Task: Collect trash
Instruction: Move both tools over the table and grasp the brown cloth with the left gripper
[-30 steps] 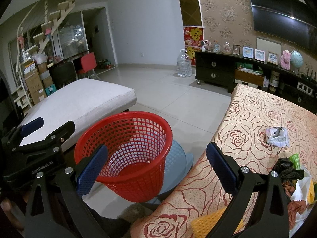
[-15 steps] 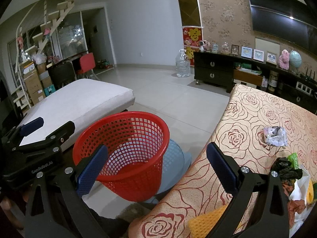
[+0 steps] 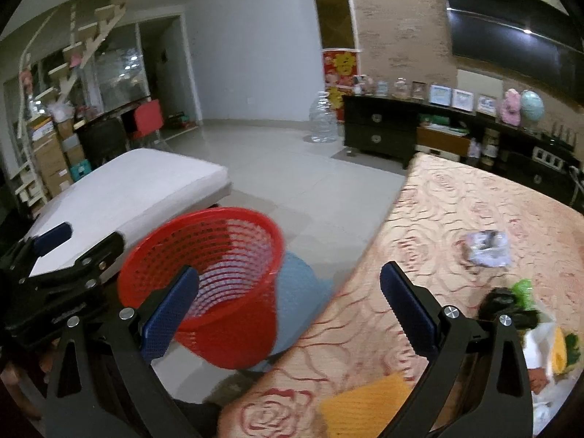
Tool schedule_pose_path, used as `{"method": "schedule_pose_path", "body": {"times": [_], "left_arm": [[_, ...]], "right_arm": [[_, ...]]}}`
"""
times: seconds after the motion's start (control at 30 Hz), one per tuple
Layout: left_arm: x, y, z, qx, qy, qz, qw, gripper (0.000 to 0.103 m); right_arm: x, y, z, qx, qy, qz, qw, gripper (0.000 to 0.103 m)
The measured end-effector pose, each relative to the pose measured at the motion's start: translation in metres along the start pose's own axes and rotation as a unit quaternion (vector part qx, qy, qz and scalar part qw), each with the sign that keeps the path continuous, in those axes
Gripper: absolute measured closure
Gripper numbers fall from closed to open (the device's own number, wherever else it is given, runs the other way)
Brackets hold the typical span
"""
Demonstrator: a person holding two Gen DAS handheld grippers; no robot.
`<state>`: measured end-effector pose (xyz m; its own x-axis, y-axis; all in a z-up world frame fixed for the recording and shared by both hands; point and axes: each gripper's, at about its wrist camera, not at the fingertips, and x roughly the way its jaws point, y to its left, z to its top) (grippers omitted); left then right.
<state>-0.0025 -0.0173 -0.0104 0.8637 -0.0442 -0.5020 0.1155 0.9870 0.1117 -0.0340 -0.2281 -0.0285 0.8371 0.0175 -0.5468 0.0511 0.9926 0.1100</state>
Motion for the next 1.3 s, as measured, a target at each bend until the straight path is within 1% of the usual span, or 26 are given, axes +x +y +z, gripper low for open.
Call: {"method": "schedule_pose_path", "body": {"times": [0.07,0.2,0.3,0.37,0.43,0.47,0.53,0.6,0.63,0.73,0.8,0.83,0.9,0.93,1.03,1.1,1.17,1.23,1.3], "left_arm": [[0.0,-0.004,0.0,0.006,0.001,-0.007,1.0,0.011],[-0.003,-0.015,-0.001,0.021,-0.002,-0.026,0.9995,0.011],[-0.007,-0.027,-0.002,0.037,-0.003,-0.048,0.9982,0.011],[-0.01,-0.038,-0.003,0.053,-0.002,-0.066,0.9964,0.011],[-0.011,-0.05,-0.005,0.065,0.0,-0.081,0.9946,0.011],[-0.013,-0.06,-0.006,0.073,0.004,-0.1,0.9923,0.011],[-0.016,-0.072,-0.007,0.083,0.012,-0.124,0.9887,0.011],[-0.02,-0.092,-0.01,0.098,0.019,-0.155,0.9829,0.011],[-0.023,-0.105,-0.011,0.107,0.025,-0.178,0.9779,0.011],[-0.029,-0.138,-0.016,0.127,0.042,-0.228,0.9643,0.011],[-0.032,-0.163,-0.021,0.141,0.059,-0.264,0.9524,0.011],[-0.034,-0.179,-0.023,0.149,0.07,-0.285,0.9444,0.011],[-0.036,-0.204,-0.027,0.163,0.081,-0.308,0.9336,0.011],[-0.037,-0.218,-0.03,0.172,0.084,-0.317,0.929,0.011],[-0.035,-0.251,-0.035,0.189,0.096,-0.332,0.9192,0.011],[-0.034,-0.266,-0.037,0.187,0.11,-0.346,0.9129,0.011],[-0.031,-0.279,-0.041,0.189,0.127,-0.36,0.9046,0.011],[-0.024,-0.292,-0.048,0.198,0.145,-0.361,0.8996,0.011],[-0.016,-0.302,-0.056,0.203,0.165,-0.367,0.8927,0.011]], "right_arm": [[-0.006,-0.019,0.004,0.01,-0.003,-0.025,1.0,0.007],[-0.019,-0.057,0.009,0.043,-0.002,-0.058,0.997,0.007],[-0.033,-0.093,0.013,0.074,-0.001,-0.087,0.993,0.007],[-0.046,-0.121,0.014,0.096,-0.001,-0.109,0.989,0.007],[-0.056,-0.14,0.011,0.116,-0.001,-0.126,0.985,0.007],[-0.063,-0.152,0.008,0.127,-0.001,-0.139,0.982,0.007],[-0.074,-0.163,0.002,0.142,-0.001,-0.157,0.977,0.007],[-0.085,-0.18,-0.007,0.158,0.0,-0.175,0.972,0.007],[-0.091,-0.188,-0.013,0.168,0.001,-0.179,0.969,0.007],[-0.101,-0.205,-0.025,0.192,0.006,-0.192,0.962,0.007],[-0.109,-0.217,-0.034,0.208,0.01,-0.201,0.957,0.007],[-0.113,-0.217,-0.036,0.212,0.012,-0.204,0.956,0.007],[-0.115,-0.226,-0.042,0.225,0.012,-0.207,0.952,0.007],[-0.117,-0.228,-0.044,0.23,0.012,-0.208,0.951,0.007],[-0.124,-0.237,-0.047,0.244,0.009,-0.21,0.947,0.007],[-0.129,-0.242,-0.048,0.249,0.007,-0.21,0.945,0.007],[-0.131,-0.244,-0.05,0.251,0.007,-0.21,0.945,0.007],[-0.133,-0.245,-0.051,0.252,0.006,-0.208,0.945,0.007],[-0.133,-0.246,-0.052,0.253,0.007,-0.207,0.945,0.007]]}}
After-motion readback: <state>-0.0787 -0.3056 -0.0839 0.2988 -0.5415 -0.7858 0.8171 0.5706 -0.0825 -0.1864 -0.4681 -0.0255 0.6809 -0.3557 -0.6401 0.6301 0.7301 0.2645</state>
